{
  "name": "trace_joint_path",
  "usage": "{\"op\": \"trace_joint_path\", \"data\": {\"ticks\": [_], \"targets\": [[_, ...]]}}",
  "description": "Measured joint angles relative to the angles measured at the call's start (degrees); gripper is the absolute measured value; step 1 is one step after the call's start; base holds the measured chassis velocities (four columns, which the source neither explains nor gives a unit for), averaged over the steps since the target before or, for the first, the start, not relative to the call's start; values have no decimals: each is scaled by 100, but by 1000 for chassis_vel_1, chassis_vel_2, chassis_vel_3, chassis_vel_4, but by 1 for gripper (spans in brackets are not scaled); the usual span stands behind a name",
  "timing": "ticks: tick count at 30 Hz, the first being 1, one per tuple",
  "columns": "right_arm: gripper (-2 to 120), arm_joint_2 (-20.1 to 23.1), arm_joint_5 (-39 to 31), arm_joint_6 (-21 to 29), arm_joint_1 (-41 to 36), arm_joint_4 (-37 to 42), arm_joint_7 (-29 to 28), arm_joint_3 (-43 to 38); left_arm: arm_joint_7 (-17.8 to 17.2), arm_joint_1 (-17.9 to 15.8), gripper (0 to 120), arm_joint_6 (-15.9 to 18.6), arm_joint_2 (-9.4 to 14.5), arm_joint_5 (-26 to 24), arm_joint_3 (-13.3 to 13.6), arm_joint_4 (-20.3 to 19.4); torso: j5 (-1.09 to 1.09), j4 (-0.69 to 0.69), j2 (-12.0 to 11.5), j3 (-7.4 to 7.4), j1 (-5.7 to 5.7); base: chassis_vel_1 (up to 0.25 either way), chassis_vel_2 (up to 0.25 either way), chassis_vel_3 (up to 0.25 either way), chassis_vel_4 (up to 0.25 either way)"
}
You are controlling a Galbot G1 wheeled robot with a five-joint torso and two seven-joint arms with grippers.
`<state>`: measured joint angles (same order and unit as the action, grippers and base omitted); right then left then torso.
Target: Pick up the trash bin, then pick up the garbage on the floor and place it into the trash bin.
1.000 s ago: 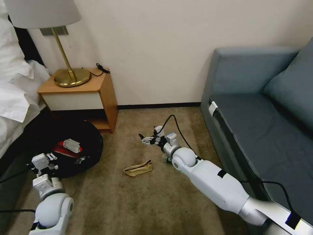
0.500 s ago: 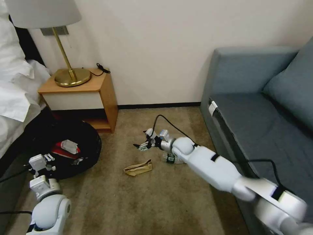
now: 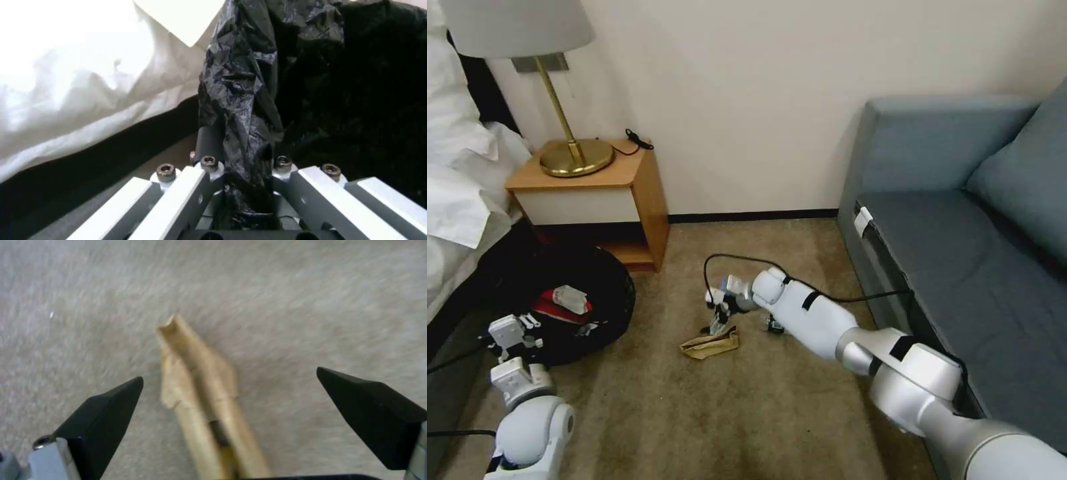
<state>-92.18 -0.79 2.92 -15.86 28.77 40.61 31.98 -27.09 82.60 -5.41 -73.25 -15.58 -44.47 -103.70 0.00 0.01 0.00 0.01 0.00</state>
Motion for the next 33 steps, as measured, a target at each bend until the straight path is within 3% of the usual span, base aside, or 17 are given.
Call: {"op": "trace_joint_path", "data": {"ticks": [10, 20, 33], "targets": [[100, -18, 631, -218, -284, -514, -417, -155, 2, 83, 7, -39, -35, 22, -21, -19, 0, -2, 0, -1, 0, 0, 0, 0, 0], [98, -5, 743, -352, -354, -688, -666, -274, 13, 132, 7, -117, -78, 75, -6, -7, 0, -2, 0, -1, 0, 0, 0, 0, 0], [49, 4, 619, -445, -346, -601, -699, -326, 15, 118, 7, -136, -37, 51, -18, 37, 0, -2, 0, -1, 0, 0, 0, 0, 0]]}}
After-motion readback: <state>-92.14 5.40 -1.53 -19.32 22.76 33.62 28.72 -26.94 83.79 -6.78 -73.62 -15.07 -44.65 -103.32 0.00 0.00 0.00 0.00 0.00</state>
